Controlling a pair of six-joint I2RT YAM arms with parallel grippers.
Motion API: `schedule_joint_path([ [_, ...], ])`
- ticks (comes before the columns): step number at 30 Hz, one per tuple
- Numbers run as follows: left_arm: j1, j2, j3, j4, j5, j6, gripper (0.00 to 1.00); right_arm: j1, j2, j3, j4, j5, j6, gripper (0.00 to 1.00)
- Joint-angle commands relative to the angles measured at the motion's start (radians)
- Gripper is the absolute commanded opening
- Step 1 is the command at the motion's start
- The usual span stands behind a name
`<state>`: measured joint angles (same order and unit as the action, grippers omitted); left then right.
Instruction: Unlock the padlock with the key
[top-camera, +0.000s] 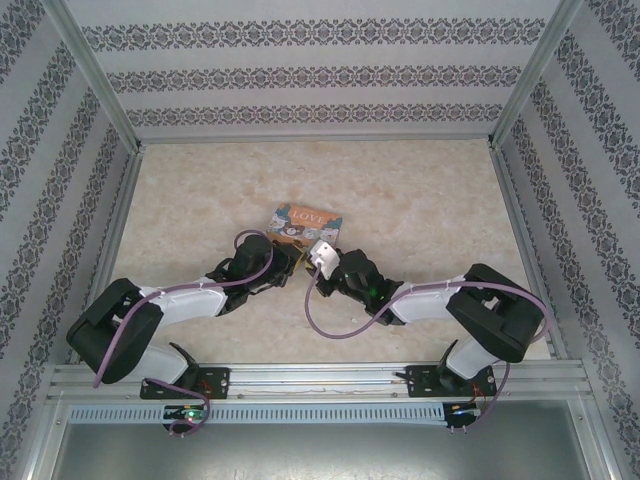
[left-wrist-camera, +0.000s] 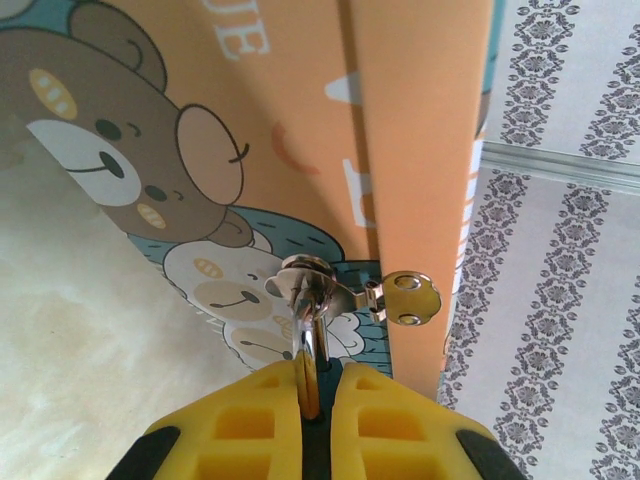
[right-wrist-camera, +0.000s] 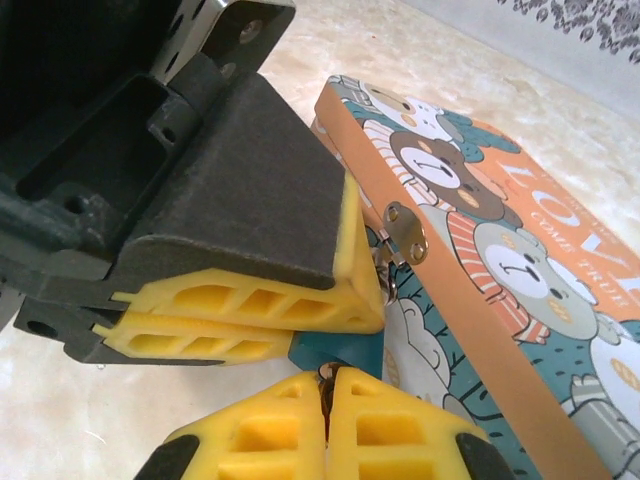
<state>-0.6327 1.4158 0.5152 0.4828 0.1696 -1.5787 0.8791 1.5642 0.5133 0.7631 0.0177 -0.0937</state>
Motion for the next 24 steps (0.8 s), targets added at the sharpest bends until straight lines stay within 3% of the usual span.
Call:
schedule_joint_path([
  [1,-0.009,0.011,0.019,0.032,0.059,0.020,0.00,-0.011,0.013,0.009,0.116,-0.013,0.096,0.00],
  [5,-0.007,0.018,0.014,0.032,0.049,0.027,0.00,-0.011,0.026,-0.007,0.126,-0.004,0.101,0.00],
  [8,-0.005,0.021,0.009,0.023,0.035,0.041,0.13,-0.012,0.046,-0.017,0.130,-0.008,0.103,0.00],
  [18,0.022,0.022,0.006,-0.052,0.013,0.106,0.39,-0.014,0.122,-0.067,0.203,-0.016,0.137,0.00],
  [24,0.029,-0.049,0.027,-0.193,0.007,0.170,0.46,-0.017,0.116,-0.093,0.208,-0.048,0.182,0.00],
])
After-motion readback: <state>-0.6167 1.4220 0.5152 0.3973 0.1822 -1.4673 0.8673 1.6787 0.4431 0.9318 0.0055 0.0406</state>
